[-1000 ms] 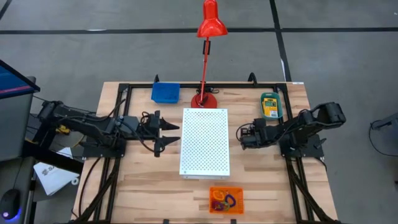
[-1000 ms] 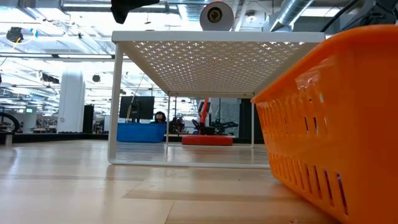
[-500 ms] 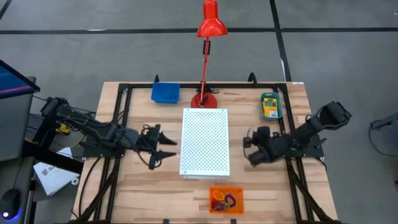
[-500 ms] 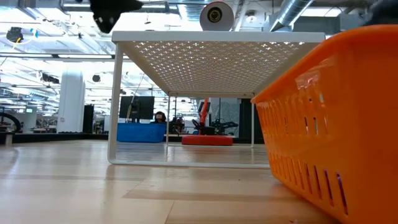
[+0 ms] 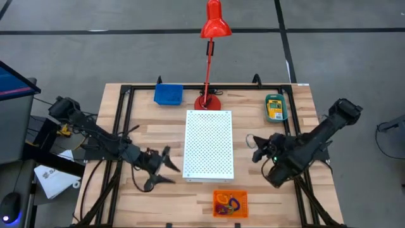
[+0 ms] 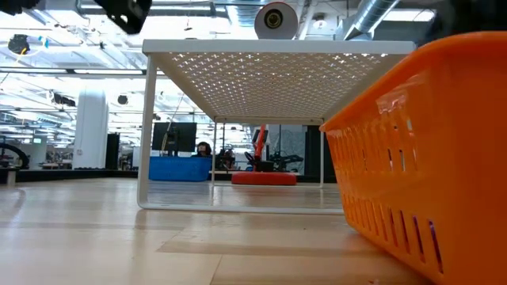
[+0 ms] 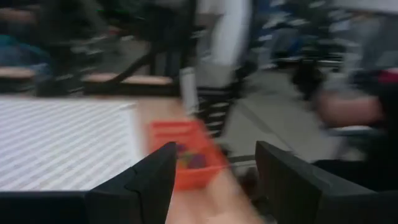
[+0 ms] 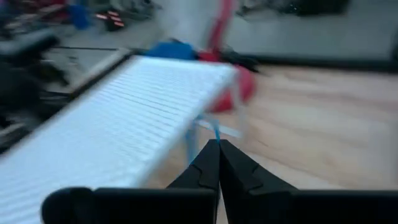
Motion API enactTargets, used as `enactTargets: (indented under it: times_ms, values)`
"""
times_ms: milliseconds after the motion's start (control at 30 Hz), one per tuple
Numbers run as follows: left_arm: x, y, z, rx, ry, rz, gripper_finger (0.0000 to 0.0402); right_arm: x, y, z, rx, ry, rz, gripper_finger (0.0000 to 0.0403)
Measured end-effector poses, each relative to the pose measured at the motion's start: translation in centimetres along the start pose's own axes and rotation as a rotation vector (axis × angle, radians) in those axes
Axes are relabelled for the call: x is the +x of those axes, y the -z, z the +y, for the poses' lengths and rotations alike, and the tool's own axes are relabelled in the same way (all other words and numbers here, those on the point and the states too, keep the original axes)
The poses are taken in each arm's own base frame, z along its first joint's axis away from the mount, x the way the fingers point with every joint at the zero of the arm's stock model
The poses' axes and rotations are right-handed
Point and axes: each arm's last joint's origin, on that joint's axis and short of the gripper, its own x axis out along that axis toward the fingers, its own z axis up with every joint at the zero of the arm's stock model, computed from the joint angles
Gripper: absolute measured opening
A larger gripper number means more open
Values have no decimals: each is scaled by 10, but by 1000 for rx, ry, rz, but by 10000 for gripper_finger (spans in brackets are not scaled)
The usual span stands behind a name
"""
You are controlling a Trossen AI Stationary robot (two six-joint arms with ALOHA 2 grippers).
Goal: Pick & Place Office Desk Supplies
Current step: Put the blue rubber band into the blue bin
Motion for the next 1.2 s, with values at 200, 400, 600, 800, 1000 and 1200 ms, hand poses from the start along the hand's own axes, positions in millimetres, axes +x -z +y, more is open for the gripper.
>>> enactTargets:
  times_ms: [200,400,600,800,1000,1200]
  values:
    - [22,-13,-9,30,108,-85,214,-28,-20,56,-101,-187,-88,0]
    - [57,-36,-8,265,-227,-147,214,-42,-25,110,-262,-290,-146,0]
    - [94,-48,-2,307,-435,-172,214,-47,-18,140,-404,-351,-204,0]
    - [121,-41,2,340,-477,-169,214,-43,-14,149,-469,-355,-231,0]
    - [122,-49,4,334,-511,-244,214,-38,-15,149,-477,-349,-226,0]
    - [122,-53,8,299,-516,-285,214,-31,-17,151,-480,-370,-207,0]
